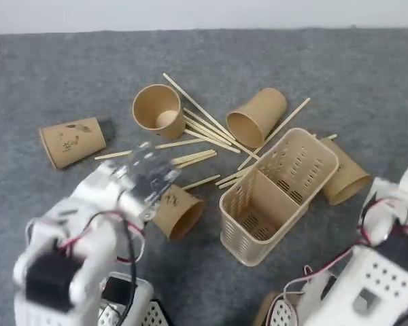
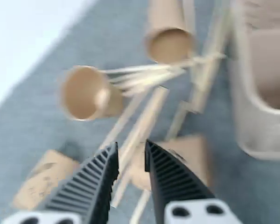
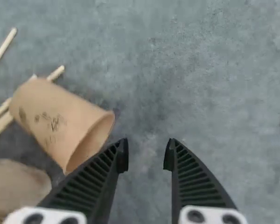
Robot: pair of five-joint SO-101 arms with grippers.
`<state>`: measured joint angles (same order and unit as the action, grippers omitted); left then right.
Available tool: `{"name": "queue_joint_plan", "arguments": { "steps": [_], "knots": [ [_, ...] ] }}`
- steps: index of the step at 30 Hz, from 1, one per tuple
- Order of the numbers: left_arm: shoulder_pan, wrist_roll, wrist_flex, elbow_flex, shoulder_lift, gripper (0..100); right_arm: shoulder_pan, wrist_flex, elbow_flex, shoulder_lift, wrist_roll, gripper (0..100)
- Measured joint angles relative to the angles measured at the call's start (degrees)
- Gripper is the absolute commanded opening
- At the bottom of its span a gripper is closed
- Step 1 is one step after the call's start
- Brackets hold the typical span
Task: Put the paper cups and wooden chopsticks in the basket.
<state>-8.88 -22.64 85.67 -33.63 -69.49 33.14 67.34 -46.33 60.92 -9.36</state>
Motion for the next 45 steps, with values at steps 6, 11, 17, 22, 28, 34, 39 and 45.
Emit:
{"name": "queue_joint_plan", "arguments": {
  "steps": [6,11,17,22,28,34,39,45],
  "knots": [
    [10.90,0.00,-11.34,-20.48,-19.34,9,-3.08,-8.62,-0.79,-12.04,7.65,14.4],
    [14.59,0.00,-14.51,-29.71,-33.49,9,-7.30,-14.24,-0.88,-21.45,10.99,14.4],
    [14.68,0.00,-14.59,-29.71,-31.47,9,-8.62,-15.21,-0.88,-27.69,13.63,14.4],
    [14.68,0.00,-15.82,-29.71,-30.33,9,-8.97,-15.21,-0.88,-29.10,15.65,14.4],
    [14.68,0.00,-15.82,-29.71,-30.33,9,-12.22,-21.98,-5.01,-29.10,16.62,14.4],
    [14.68,0.00,-15.47,-29.71,-30.33,9,-13.71,-31.38,-9.85,-29.10,16.62,8.4],
    [14.68,0.00,-15.12,-29.71,-30.33,9,-13.80,-35.16,-10.55,-29.10,16.62,2.8],
    [15.21,0.00,-14.86,-29.71,-30.33,9,-13.80,-35.96,-11.08,-29.10,16.62,0.8]
  ]
}}
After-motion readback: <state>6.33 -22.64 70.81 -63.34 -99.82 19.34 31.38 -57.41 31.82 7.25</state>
